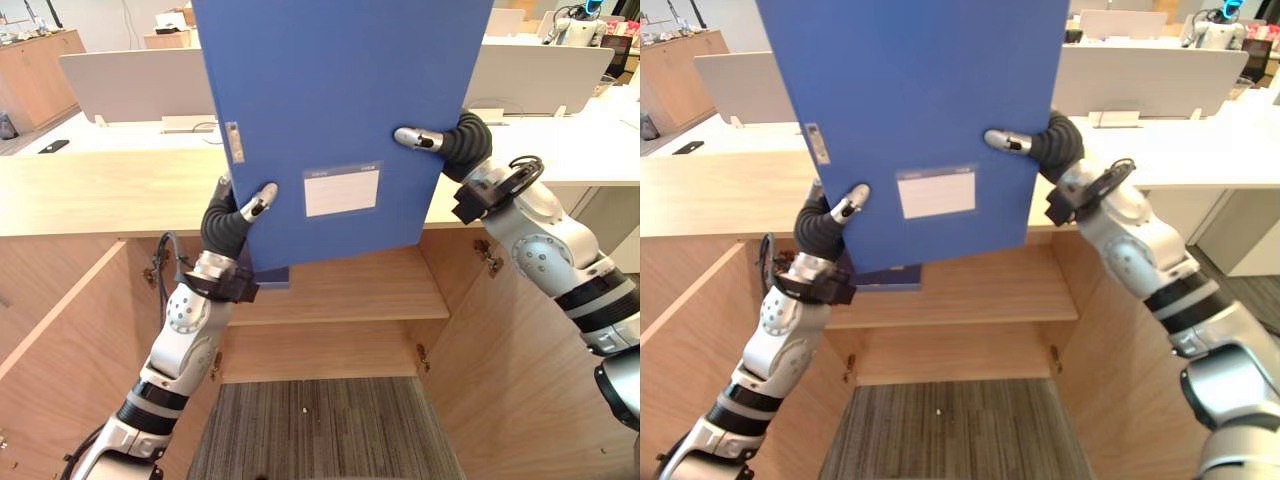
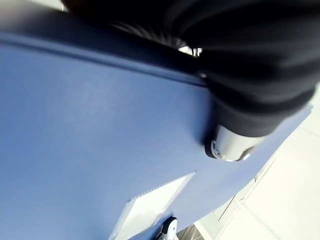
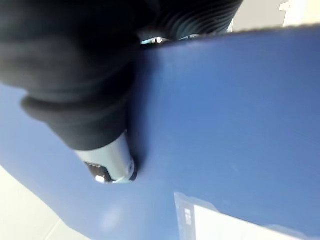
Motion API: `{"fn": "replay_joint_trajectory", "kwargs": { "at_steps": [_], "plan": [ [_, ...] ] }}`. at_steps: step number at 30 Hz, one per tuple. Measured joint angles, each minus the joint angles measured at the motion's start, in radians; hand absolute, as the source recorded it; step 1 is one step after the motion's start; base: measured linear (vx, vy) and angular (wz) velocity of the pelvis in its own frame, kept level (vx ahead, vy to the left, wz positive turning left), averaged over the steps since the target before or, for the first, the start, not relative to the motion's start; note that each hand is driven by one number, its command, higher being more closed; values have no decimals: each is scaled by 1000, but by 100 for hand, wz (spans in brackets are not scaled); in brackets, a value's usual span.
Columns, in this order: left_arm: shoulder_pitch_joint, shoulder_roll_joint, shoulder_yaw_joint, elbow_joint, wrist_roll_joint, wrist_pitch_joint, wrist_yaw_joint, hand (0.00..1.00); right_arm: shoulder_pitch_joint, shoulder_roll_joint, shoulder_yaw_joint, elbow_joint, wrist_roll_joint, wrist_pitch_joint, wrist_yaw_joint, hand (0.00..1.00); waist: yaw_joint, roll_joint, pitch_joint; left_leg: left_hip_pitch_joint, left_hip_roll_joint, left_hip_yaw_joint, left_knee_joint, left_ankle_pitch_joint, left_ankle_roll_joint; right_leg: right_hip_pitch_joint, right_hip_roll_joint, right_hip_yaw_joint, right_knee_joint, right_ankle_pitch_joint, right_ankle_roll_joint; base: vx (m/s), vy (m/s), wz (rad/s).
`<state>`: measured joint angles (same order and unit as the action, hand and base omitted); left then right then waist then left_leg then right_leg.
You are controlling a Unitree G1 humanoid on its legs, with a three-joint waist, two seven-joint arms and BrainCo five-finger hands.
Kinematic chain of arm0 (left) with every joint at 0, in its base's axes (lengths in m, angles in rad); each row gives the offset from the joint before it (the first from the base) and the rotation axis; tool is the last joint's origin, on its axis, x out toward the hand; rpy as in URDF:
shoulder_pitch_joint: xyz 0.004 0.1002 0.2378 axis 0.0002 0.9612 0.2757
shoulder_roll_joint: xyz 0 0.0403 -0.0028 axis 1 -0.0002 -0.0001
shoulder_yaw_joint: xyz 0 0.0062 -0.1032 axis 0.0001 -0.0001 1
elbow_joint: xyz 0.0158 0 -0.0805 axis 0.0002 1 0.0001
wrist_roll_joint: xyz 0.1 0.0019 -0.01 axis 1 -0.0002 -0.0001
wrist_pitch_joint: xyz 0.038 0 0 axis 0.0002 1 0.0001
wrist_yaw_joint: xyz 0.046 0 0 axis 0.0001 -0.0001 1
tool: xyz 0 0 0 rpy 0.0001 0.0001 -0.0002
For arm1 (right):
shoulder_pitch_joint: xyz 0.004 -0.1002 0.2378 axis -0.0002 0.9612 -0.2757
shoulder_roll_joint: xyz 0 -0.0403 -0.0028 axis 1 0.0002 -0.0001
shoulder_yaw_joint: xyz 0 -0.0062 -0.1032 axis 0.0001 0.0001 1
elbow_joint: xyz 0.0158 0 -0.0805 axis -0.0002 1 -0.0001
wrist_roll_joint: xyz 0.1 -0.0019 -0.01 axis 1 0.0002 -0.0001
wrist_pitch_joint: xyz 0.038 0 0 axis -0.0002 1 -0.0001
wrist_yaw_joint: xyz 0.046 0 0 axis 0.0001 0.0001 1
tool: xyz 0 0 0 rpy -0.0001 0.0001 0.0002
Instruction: Walk over to the cabinet, pick up the folder, carry it to the office cabinet, place the folder inside the office cabinet, then close the office cabinet door
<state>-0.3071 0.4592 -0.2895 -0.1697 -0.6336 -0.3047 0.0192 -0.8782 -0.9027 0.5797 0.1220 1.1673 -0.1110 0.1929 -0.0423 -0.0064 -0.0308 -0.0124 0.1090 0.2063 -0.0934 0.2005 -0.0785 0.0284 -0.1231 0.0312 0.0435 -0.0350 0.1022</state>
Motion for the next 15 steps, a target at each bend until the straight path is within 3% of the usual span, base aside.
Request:
{"fn": "replay_joint_trajectory", "kwargs": {
  "at_steps": [8, 10, 12, 15],
  "plan": [
    [51, 36, -137, 82, -48, 2, -13, 0, 32, -50, 32, -32, -40, 12, -1, 100, -2, 0, -8, -6, 3, -1, 0, -3, -1, -4, 1, -1, -2, 0, 0, 0, 0, 0],
    [61, 78, -241, 180, -48, 37, -48, 0, 31, -87, 95, -33, -97, 32, 0, 100, -4, -4, -14, -9, 6, -5, 0, -7, -7, -4, 5, -5, -4, 0, 0, -3, 3, 4],
    [109, 140, -368, 255, -32, 119, -146, 0, 35, -120, 205, -59, -151, 83, 23, 100, -18, -8, -16, -15, 9, -7, 0, -9, -9, -5, 7, -9, -11, -1, 0, 2, 0, 2],
    [184, 152, -434, 303, -26, 149, -253, 0, 119, -124, 213, -114, -166, 104, 58, 100, -24, -19, -10, -19, 11, -4, 0, -9, -8, -8, 9, -8, -18, 0, 0, 18, -1, -2]
  ]
}}
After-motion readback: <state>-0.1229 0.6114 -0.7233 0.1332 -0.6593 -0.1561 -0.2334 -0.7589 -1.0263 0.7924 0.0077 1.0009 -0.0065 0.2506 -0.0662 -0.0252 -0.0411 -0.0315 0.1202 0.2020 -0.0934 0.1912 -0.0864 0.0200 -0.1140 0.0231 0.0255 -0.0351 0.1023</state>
